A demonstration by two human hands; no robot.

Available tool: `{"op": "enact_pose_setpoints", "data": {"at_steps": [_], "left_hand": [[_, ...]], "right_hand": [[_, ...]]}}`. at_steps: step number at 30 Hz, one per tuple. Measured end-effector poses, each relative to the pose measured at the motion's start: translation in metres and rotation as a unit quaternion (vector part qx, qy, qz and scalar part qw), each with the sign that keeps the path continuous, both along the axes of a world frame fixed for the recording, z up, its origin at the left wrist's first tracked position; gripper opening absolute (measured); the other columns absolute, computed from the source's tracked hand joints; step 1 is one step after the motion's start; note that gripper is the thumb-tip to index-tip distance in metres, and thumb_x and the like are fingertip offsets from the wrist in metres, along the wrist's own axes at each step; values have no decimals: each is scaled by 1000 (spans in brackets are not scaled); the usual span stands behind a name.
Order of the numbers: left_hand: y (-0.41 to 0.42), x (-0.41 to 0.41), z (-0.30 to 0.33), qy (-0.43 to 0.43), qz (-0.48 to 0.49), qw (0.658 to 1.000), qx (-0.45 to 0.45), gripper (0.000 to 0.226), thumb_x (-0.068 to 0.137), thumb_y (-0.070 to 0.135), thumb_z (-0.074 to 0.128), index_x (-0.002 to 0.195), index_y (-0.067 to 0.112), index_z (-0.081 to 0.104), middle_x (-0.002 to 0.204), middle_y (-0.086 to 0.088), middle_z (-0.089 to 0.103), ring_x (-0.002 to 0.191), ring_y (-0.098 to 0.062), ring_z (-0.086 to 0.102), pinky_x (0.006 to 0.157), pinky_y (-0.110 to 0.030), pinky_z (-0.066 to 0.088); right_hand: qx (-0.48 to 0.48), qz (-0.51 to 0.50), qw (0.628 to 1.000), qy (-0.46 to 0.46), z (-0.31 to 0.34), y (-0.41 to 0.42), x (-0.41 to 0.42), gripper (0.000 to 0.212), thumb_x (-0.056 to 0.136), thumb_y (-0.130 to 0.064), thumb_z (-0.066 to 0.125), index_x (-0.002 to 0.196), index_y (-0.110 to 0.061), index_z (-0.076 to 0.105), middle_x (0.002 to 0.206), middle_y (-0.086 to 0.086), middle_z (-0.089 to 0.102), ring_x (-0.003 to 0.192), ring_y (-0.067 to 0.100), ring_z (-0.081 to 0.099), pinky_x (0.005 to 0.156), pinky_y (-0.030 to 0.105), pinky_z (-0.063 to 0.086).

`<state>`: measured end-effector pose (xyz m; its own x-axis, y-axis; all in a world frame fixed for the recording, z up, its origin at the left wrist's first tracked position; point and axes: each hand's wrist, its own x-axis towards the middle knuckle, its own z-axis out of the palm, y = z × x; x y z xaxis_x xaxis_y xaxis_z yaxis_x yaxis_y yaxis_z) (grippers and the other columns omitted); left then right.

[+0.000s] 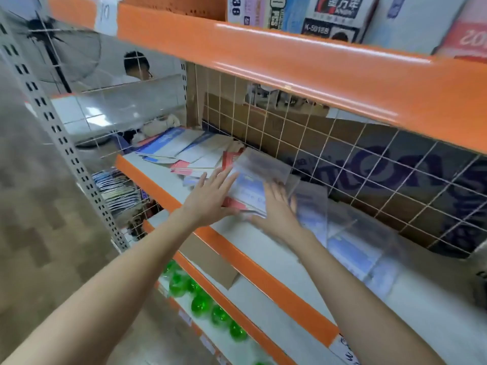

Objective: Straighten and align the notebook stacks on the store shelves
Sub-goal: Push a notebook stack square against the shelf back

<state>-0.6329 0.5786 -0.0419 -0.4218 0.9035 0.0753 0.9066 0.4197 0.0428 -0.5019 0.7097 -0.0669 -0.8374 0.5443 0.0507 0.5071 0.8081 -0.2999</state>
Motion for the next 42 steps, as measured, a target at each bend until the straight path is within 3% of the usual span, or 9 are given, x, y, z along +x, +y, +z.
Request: {"op": "enact_pose_setpoints", "data": {"at_steps": [5, 9, 15, 20, 24, 30, 34, 39, 42], "left_hand": [[24, -39, -13, 19, -99, 992, -75, 97, 82, 73, 40, 150, 24, -8, 158, -3, -13, 145, -21, -10, 115, -42, -9], [26, -48, -24, 1, -128, 990, -57, 95, 77, 78, 25, 150, 25, -7, 158, -2, -12, 145, -21, -10, 114, -41, -10], [15, -38, -33, -12, -132, 991, 7, 77, 91, 63, 31, 151, 23, 5, 159, -3, -2, 146, -23, -2, 115, -40, -4], [-6, -25, -28, 83, -166, 983, 3, 69, 97, 49, 35, 150, 15, 8, 158, -11, 5, 145, -28, 4, 115, -44, 1], [-20, -6, -21, 130, -203, 970, 34, 54, 95, 20, 36, 146, 12, 19, 154, -13, 19, 143, -29, 14, 114, -46, 8], [-30, 26, -16, 128, -271, 954, 31, 52, 99, 11, 28, 148, 8, 12, 154, -14, 17, 142, -27, 16, 114, -44, 11], [-32, 57, -7, 139, -338, 920, 138, 54, 78, 9, 69, 129, 5, 53, 129, -14, 57, 117, -23, 56, 99, -41, 43], [-22, 110, -2, 108, -360, 920, 109, 60, 90, 6, 46, 146, 15, 28, 151, -2, 34, 137, -18, 31, 114, -41, 13], [-18, 162, 10, 106, -419, 880, 197, 61, 61, -10, 71, 120, 3, 61, 120, -13, 64, 107, -25, 63, 95, -50, 44]], "right_hand": [[-19, -25, 999, -39, -5, 0, -13, 106, 81, -66, 54, 151, -15, -6, 159, 5, -10, 146, 22, -13, 114, 48, -6], [-7, -66, 995, -73, -2, -10, -17, 100, 85, -63, 51, 152, -16, -6, 159, 5, -11, 146, 20, -10, 115, 46, -6], [25, -144, 986, -81, -3, -41, -23, 80, 94, -49, 46, 152, -16, 2, 160, 6, -1, 147, 18, -1, 116, 41, -2], [67, -186, 975, -98, 0, -75, -14, 71, 94, 0, 38, 152, -15, 1, 160, 8, 1, 147, 19, 3, 116, 44, 3], [101, -194, 969, -116, 3, -103, 3, 72, 91, 3, 37, 152, -15, 3, 160, 8, 4, 147, 18, 6, 116, 44, 3], [89, -219, 965, -113, 11, -134, 41, 73, 92, 4, 36, 152, -16, 2, 160, 8, 3, 147, 20, 4, 116, 41, 4], [100, -273, 954, -75, 14, -142, 75, 75, 91, 5, 40, 152, -20, 5, 160, 6, 3, 147, 18, 3, 117, 40, 2], [123, -324, 938, -21, 23, -144, 135, 75, 89, 7, 41, 152, -19, 8, 160, 5, 0, 147, 15, 2, 117, 37, -1], [135, -350, 927, -13, 28, -144, 185, 75, 89, 6, 41, 152, -18, 7, 160, 5, 1, 147, 14, 3, 117, 38, -1]]}}
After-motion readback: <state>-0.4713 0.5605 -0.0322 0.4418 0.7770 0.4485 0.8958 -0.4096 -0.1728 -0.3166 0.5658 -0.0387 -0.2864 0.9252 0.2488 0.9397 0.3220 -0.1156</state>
